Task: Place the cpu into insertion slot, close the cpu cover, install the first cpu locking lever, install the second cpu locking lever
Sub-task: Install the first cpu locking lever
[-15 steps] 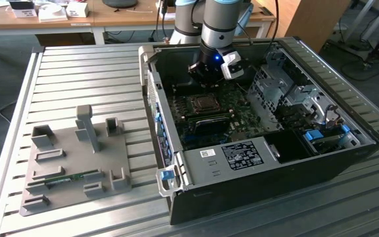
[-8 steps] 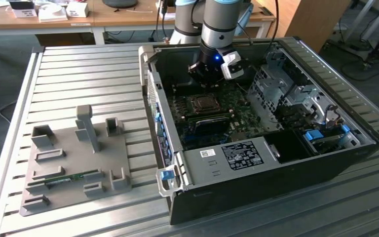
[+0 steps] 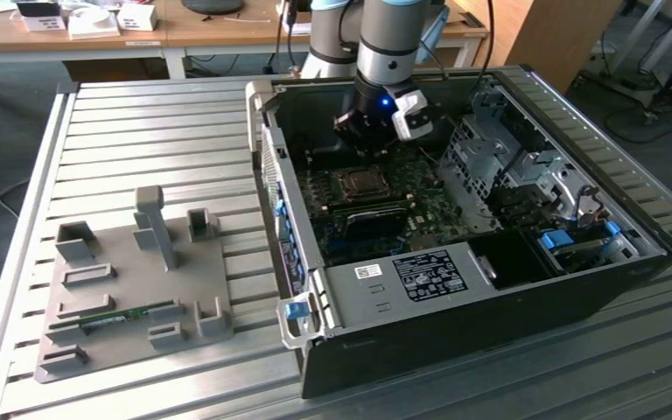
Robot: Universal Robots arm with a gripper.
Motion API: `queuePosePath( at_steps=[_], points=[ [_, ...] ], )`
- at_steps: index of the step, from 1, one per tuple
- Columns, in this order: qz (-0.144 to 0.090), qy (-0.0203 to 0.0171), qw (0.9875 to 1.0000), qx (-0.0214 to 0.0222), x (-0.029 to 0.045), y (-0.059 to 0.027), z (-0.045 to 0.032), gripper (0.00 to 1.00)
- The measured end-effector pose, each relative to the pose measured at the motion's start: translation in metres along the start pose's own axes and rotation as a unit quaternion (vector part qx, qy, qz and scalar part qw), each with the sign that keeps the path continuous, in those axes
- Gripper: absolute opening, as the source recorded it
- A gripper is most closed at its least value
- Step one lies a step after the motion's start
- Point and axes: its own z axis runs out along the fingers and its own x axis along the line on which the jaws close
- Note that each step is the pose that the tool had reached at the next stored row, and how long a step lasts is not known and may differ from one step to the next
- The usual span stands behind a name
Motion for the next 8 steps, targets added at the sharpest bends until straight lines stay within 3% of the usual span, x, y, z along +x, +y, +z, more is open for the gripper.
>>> queuePosePath(
  at_steps=[3,8],
  points=[
    [-0.001,-0.0017,0.9999,0.0135,0.0,0.0,0.0,0.11],
    [-0.002,-0.003,0.9997,0.0231,0.0,0.0,0.0001,0.11]
  ],
)
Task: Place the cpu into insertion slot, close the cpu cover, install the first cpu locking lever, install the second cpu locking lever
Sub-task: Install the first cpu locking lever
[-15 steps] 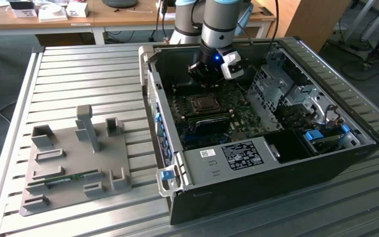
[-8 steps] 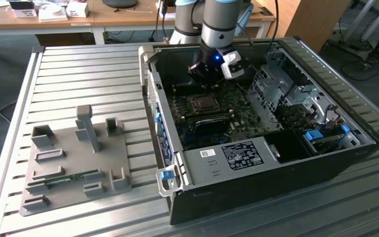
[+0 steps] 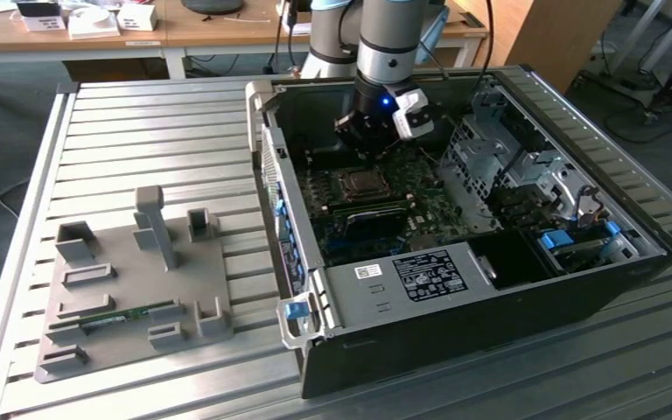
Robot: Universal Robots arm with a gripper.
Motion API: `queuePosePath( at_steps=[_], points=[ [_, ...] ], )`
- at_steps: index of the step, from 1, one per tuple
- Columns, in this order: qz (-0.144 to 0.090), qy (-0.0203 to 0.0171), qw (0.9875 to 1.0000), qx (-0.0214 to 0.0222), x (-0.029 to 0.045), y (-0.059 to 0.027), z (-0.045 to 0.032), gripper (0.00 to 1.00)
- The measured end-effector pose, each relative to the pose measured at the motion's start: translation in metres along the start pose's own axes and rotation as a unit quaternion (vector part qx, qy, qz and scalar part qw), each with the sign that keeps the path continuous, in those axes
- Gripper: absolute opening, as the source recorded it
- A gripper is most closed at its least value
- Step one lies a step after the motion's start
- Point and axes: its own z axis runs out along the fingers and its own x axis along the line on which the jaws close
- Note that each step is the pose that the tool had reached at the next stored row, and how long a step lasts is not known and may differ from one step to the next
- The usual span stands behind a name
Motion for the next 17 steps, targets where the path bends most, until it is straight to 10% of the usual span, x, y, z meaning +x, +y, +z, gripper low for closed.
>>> queuePosePath(
  at_steps=[12,17],
  points=[
    [-0.034,0.0002,0.9994,0.0015,0.0,0.0001,0.0007,0.11],
    [-0.059,0.0002,0.998,0.0214,0.0001,0.0,0.0007,0.11]
  ],
)
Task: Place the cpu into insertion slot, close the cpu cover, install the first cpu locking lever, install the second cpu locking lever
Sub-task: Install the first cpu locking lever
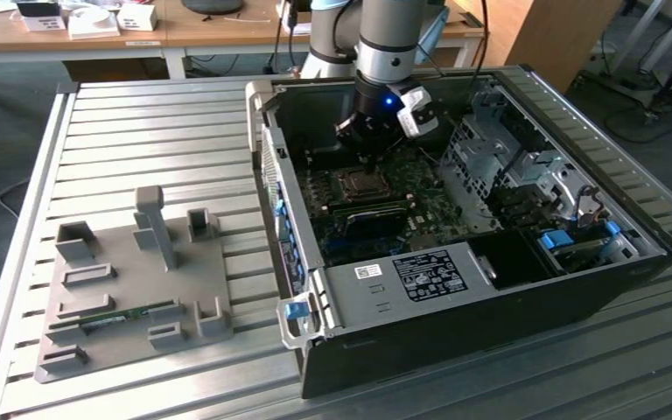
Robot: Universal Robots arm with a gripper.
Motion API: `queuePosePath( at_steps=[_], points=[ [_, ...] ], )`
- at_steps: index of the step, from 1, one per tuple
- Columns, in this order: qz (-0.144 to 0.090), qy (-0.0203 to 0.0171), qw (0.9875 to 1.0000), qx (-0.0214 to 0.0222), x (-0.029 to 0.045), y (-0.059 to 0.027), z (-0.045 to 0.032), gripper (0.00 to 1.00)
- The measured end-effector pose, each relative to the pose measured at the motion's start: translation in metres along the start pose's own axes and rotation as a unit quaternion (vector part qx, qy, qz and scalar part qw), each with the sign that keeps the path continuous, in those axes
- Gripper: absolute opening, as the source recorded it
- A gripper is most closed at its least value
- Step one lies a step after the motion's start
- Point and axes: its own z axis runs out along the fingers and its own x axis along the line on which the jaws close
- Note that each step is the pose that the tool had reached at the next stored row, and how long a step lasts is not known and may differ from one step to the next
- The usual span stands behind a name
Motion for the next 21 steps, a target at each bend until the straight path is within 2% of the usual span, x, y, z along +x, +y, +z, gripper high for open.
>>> queuePosePath(
  at_steps=[1,6,9,21],
  points=[
    [-0.002,-0.0002,1.0,0.0015,0.0,0.0,0.0,0.11],
    [-0.002,-0.0001,1.0,0.0017,0.0,0.0,0.0,0.11],
    [-0.002,0.0004,1.0,-0.0019,0.0001,0.0,0.0005,0.11],
    [-0.002,0.0011,1.0,-0.0039,0.0001,0.0,0.0007,0.11]
  ],
)
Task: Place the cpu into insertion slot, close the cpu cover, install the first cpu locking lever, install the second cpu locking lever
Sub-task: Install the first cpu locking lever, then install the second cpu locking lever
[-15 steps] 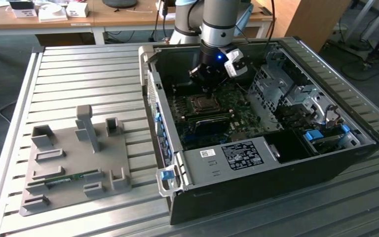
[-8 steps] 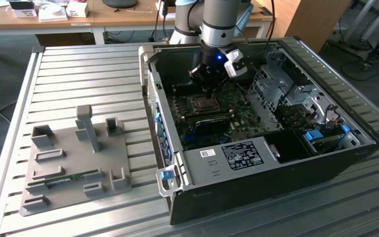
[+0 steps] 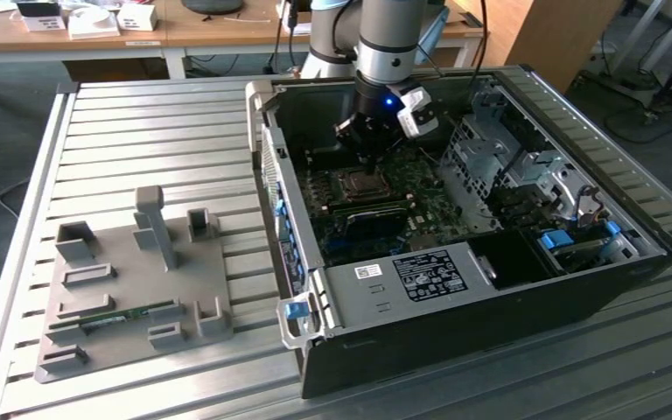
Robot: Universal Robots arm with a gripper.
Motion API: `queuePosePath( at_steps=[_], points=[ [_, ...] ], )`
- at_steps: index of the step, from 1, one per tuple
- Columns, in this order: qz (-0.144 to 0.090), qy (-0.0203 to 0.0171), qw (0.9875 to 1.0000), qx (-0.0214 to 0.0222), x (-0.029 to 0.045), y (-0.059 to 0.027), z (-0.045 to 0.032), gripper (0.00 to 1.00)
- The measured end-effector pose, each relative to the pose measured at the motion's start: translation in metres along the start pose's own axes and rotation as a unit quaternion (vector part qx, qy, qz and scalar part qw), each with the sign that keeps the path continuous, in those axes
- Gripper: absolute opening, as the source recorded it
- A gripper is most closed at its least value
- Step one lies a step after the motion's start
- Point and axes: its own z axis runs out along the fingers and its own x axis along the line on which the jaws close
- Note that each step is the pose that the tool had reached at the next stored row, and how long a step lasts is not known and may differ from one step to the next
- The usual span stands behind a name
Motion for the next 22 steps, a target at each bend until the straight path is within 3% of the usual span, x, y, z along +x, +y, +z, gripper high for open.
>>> queuePosePath(
  at_steps=[7,22],
  points=[
    [0.0,-0.0002,1.0,-0.001,0.0039,-0.0004,-0.0012,0.11],
    [0.0,-0.0002,1.0,-0.001,0.0038,-0.0004,-0.0033,0.11]
  ],
)
